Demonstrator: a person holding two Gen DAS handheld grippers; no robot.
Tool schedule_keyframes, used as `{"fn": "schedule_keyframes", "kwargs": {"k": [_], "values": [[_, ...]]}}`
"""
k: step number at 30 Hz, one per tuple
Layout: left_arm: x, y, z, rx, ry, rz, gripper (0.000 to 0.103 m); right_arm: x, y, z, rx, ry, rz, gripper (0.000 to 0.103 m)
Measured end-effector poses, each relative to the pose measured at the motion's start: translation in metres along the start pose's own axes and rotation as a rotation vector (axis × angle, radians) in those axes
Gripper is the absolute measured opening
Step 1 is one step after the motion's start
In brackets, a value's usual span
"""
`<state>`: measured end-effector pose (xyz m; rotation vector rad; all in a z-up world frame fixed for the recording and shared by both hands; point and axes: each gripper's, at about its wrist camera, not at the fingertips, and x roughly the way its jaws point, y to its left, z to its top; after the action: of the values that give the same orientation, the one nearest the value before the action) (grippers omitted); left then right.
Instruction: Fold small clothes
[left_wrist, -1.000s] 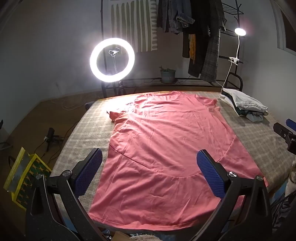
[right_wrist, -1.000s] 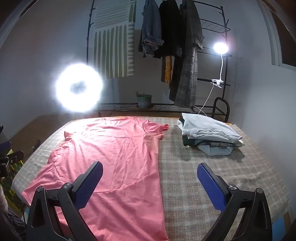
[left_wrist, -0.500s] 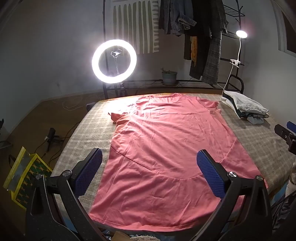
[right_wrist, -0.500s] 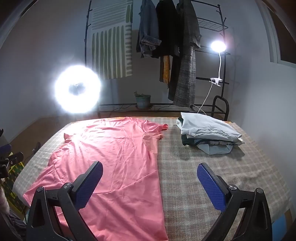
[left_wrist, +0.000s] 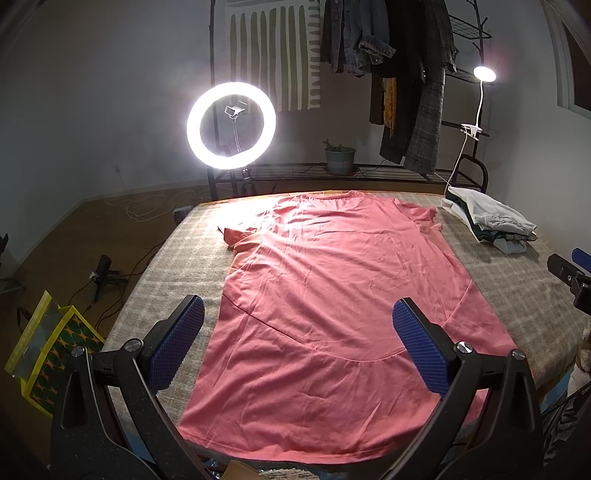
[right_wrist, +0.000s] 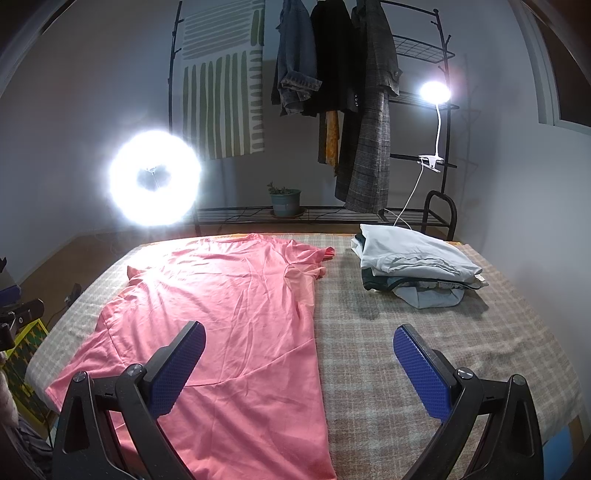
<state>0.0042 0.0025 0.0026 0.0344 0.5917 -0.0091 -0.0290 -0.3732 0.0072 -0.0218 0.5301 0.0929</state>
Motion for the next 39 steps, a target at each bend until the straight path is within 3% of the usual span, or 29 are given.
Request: {"fn": "schedule_keyframes", "kwargs": {"k": [39], "values": [[-0.0045, 0.0033, 0.0041, -0.005, -0.008, 0.001, 0.103, 0.0012, 0.0009, 0.0005, 0.005, 0.0, 0.003, 0.103]]}}
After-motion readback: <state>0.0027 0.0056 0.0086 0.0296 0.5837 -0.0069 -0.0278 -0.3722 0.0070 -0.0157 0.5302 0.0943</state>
